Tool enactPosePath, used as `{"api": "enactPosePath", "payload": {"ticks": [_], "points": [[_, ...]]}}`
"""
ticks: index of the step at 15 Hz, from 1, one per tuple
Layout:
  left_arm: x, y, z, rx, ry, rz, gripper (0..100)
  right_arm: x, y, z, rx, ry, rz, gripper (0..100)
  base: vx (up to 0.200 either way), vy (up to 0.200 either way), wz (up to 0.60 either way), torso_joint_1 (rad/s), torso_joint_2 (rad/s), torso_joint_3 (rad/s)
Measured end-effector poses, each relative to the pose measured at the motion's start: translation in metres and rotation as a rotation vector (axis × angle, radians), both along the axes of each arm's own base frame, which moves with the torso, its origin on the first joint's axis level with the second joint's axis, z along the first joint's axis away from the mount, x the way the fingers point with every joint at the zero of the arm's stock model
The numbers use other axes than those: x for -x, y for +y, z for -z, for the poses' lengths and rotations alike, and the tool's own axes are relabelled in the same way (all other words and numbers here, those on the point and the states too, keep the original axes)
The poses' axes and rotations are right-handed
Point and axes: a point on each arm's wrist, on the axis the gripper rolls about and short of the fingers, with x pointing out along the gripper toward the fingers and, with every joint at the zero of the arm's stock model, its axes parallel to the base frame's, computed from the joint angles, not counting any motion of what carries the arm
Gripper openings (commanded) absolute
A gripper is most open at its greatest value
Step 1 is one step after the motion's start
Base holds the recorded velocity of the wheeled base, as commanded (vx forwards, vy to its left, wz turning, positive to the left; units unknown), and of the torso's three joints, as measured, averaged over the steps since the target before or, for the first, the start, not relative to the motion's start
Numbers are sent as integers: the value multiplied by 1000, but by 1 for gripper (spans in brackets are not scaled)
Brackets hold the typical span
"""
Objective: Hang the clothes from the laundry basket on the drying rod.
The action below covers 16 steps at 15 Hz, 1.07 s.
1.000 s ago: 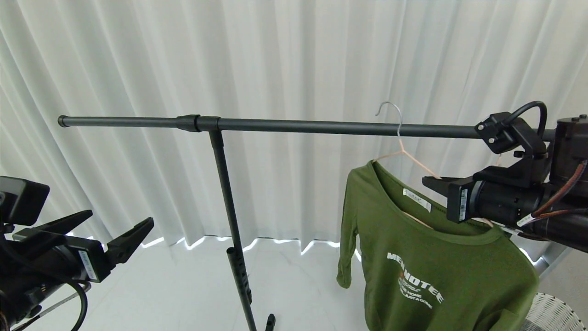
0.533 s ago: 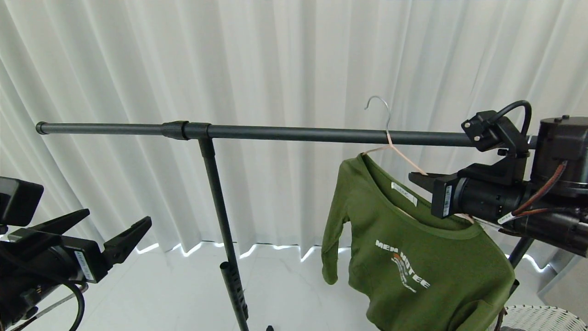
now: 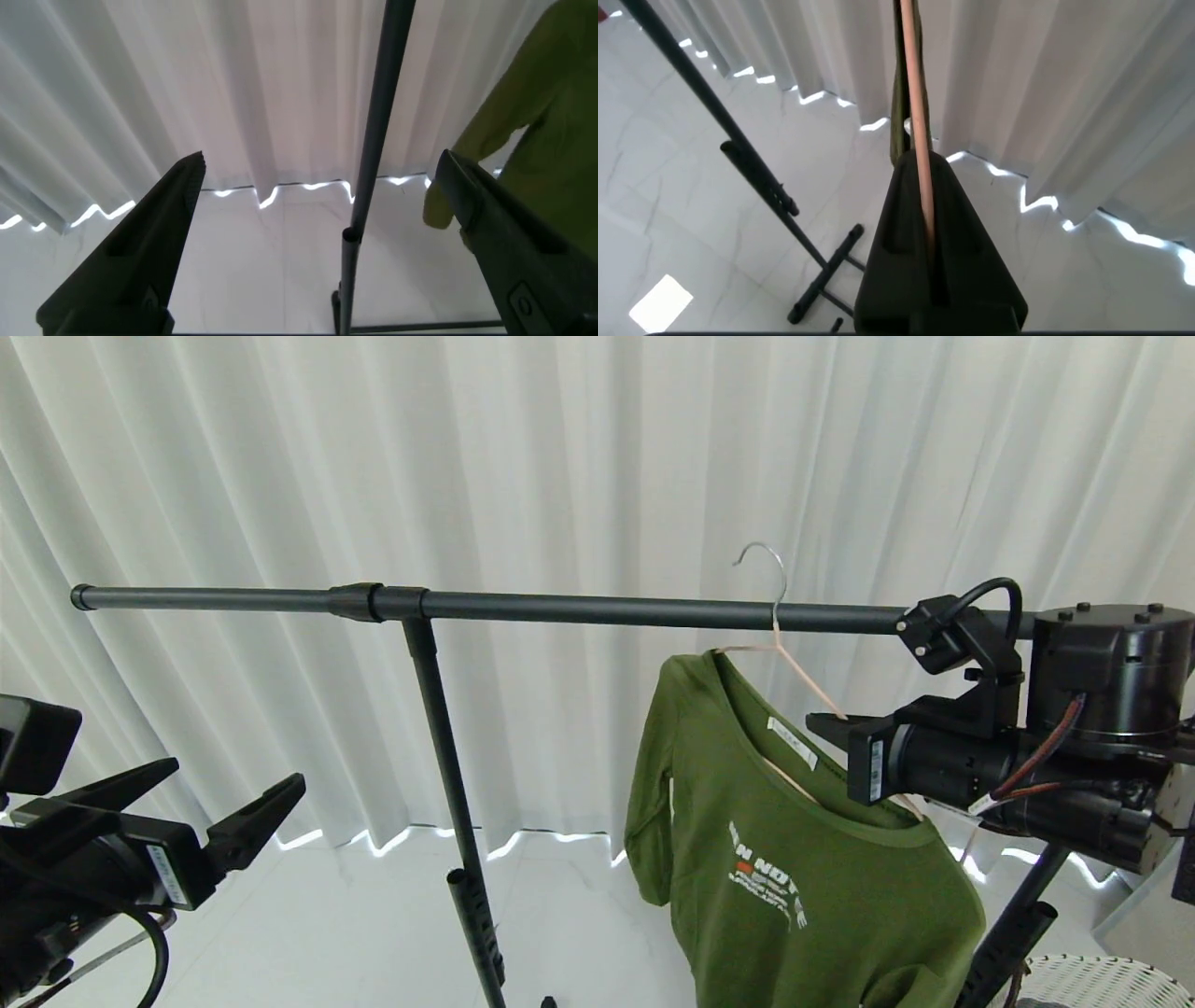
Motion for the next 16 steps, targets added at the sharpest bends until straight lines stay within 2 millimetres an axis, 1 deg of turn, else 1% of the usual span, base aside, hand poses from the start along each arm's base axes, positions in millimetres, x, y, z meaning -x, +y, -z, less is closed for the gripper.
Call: {"api": "enactPosePath", "payload": {"ticks": [4,10,11,16], "points": [[0,0,0,0,0,0,100,4,1,7,11,22,-9,0,0,0,0,0,0,0],[0,0,0,0,0,0,100,5,0,9,9,31,-8,0,0,0,0,0,0,0],[0,0,0,0,0,0,100,5,0,9,10,30,-9,100,0,0,0,0,0,0],[1,0,0,-1,-4,0,100,8,-2,4,-2,7,-2,100,0,0,0,0,0,0]]}}
